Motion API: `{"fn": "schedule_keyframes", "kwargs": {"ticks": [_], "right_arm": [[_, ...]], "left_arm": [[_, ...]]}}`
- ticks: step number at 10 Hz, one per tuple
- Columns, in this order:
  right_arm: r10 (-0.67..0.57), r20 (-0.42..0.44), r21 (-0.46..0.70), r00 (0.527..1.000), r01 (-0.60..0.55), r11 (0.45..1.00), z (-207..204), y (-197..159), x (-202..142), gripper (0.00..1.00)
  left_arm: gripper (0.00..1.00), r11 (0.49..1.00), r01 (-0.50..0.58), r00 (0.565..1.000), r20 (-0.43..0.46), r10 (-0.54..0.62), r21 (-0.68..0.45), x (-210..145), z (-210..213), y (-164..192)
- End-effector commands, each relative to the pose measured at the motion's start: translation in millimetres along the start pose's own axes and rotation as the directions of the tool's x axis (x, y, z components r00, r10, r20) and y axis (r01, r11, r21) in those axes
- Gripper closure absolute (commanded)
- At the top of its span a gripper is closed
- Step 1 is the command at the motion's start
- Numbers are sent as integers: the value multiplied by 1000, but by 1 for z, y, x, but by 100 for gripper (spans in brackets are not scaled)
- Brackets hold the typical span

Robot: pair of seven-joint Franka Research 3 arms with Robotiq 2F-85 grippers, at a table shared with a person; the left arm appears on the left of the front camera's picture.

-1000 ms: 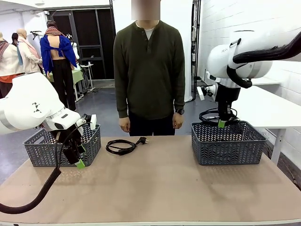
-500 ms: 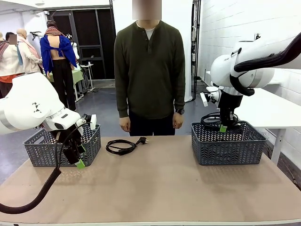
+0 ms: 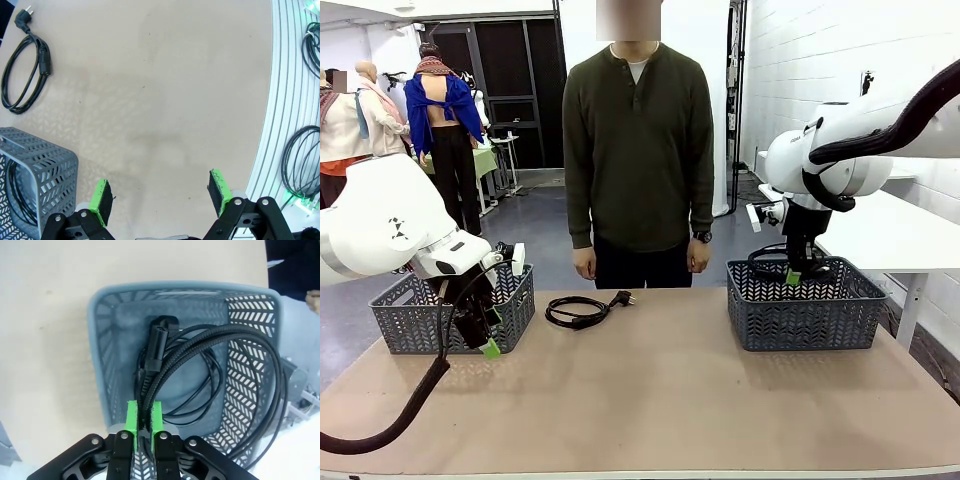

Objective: Organize the cables according to human instructions.
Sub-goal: Pick up a bundle of cables and place it in the basket indicated by the human.

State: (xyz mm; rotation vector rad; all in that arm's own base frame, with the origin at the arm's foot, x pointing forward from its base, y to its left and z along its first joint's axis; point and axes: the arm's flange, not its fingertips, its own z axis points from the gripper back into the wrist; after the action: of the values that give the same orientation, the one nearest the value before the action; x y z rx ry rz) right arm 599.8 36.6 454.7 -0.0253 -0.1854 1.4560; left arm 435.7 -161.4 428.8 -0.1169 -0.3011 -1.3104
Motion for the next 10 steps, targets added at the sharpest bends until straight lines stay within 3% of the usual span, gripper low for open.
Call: {"fn": "schedule_keyframes", "kwargs": {"ticks": [1, 4, 9, 10], "right_arm": [[44, 6, -18, 999, -44, 999, -3, -16, 0, 100], [33, -2, -1, 999, -33, 999, -11, -24, 0, 100], [-30, -6, 22, 1000, 30, 999, -19, -31, -3, 2], [-45, 11, 27, 999, 45, 999, -14, -30, -2, 0]], "left_arm": [[0, 1000, 0, 1000, -8, 0, 1, 1, 2, 0], [0, 1000, 0, 1000, -8, 0, 1, 1, 2, 0], [0, 1000, 0, 1000, -8, 0, 1, 1, 2, 0], [0, 1000, 0, 1000, -8, 0, 1, 1, 2, 0]]}}
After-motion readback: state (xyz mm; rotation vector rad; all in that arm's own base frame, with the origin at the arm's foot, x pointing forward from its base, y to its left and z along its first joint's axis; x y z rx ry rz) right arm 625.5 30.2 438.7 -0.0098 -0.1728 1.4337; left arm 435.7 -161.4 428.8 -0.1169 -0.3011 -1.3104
